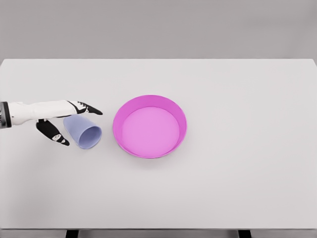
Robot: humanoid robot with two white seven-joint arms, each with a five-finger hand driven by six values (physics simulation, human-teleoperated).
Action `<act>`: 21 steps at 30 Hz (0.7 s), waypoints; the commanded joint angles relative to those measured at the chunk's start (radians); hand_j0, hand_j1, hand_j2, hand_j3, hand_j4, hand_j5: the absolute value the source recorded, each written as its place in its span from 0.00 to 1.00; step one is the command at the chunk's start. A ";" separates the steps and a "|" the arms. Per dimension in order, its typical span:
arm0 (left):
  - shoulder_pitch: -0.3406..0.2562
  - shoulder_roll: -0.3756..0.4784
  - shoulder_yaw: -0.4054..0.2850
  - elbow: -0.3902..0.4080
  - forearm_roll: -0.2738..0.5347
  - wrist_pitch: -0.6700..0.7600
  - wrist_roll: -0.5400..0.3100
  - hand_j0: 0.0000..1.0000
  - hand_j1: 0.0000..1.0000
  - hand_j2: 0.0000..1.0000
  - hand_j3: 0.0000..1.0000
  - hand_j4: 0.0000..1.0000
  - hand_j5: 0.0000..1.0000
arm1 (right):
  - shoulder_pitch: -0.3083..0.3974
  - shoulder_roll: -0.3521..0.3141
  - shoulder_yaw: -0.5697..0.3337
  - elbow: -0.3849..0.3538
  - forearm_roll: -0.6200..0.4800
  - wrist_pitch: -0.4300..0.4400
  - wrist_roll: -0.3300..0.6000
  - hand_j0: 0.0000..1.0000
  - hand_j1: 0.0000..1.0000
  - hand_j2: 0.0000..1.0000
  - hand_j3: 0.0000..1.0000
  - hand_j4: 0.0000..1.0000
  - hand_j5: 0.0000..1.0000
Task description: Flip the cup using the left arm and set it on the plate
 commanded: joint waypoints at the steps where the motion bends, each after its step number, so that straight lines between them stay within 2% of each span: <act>1: 0.000 -0.008 -0.017 0.003 0.001 0.002 0.000 1.00 1.00 1.00 1.00 1.00 1.00 | 0.000 0.000 0.000 0.000 0.000 0.000 0.000 1.00 1.00 1.00 1.00 1.00 1.00; 9: 0.002 -0.008 -0.022 0.011 -0.009 0.002 0.000 1.00 1.00 1.00 1.00 1.00 1.00 | 0.000 0.000 0.000 0.000 0.000 0.000 0.000 1.00 1.00 1.00 1.00 1.00 1.00; 21: -0.006 -0.054 -0.022 0.091 -0.065 0.002 0.000 0.99 0.99 0.99 0.99 0.99 0.99 | 0.000 0.000 0.000 0.000 0.000 0.000 0.000 1.00 1.00 1.00 1.00 1.00 1.00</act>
